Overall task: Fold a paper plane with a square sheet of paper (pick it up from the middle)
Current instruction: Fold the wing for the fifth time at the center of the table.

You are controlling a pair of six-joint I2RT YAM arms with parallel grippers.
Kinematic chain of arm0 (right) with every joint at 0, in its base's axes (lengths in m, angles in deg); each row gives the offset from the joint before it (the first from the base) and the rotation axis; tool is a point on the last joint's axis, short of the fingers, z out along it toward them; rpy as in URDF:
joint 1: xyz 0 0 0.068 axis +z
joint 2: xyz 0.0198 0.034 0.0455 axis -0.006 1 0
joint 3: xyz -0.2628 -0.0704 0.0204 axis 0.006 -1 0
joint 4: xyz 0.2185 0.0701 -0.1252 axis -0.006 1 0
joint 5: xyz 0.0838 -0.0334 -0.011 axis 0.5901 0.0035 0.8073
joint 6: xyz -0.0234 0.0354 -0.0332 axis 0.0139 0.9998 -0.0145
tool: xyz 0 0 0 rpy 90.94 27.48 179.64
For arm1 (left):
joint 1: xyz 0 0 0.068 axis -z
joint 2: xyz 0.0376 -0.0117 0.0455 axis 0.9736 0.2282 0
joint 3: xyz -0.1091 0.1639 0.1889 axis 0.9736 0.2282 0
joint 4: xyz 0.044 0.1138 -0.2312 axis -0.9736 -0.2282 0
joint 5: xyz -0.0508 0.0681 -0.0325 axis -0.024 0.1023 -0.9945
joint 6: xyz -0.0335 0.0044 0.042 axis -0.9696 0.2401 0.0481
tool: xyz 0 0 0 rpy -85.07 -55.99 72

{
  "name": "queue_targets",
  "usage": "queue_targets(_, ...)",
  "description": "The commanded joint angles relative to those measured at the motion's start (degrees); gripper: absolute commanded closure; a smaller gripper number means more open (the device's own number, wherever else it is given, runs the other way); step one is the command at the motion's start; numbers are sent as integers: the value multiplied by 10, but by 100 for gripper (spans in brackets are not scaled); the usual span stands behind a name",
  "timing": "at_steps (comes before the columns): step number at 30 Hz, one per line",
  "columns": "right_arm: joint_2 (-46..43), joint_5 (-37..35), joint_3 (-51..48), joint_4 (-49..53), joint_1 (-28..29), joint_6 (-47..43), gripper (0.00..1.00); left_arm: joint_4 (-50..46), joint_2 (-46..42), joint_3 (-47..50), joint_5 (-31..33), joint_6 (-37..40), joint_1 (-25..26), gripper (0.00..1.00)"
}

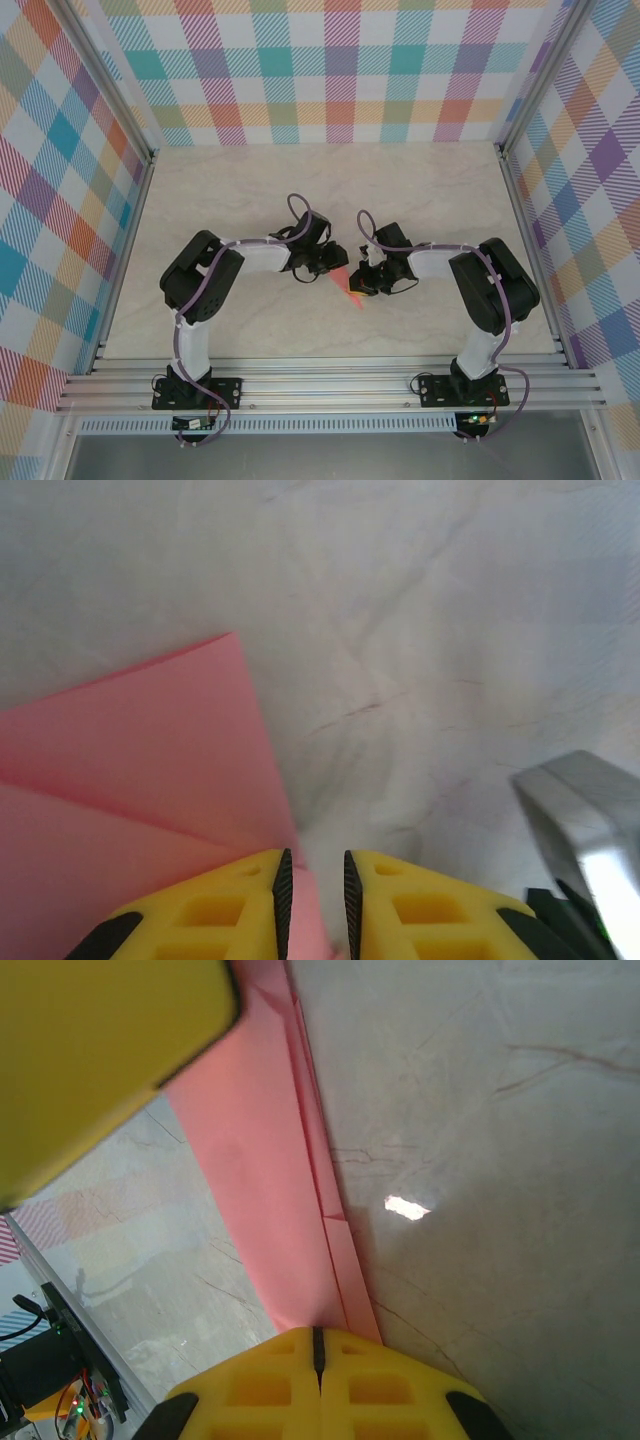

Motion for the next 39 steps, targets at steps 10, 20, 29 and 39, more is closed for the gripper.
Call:
queue_targets(10, -17, -56, -26, 40, 10, -9, 98, -9, 15, 26, 40, -6, -2, 82)
queue_targets(20, -140, -40, -42, 39, 10, -61, 94, -13, 11, 30, 41, -6, -6, 83)
queue_targets(29, -116, 6, -12, 54, 43, -113, 95, -17, 14, 31, 39, -4, -6, 83)
queue_targets(39, -54, -17, 16, 48, 66, -105, 96, -20, 15, 31, 36, -3, -6, 83)
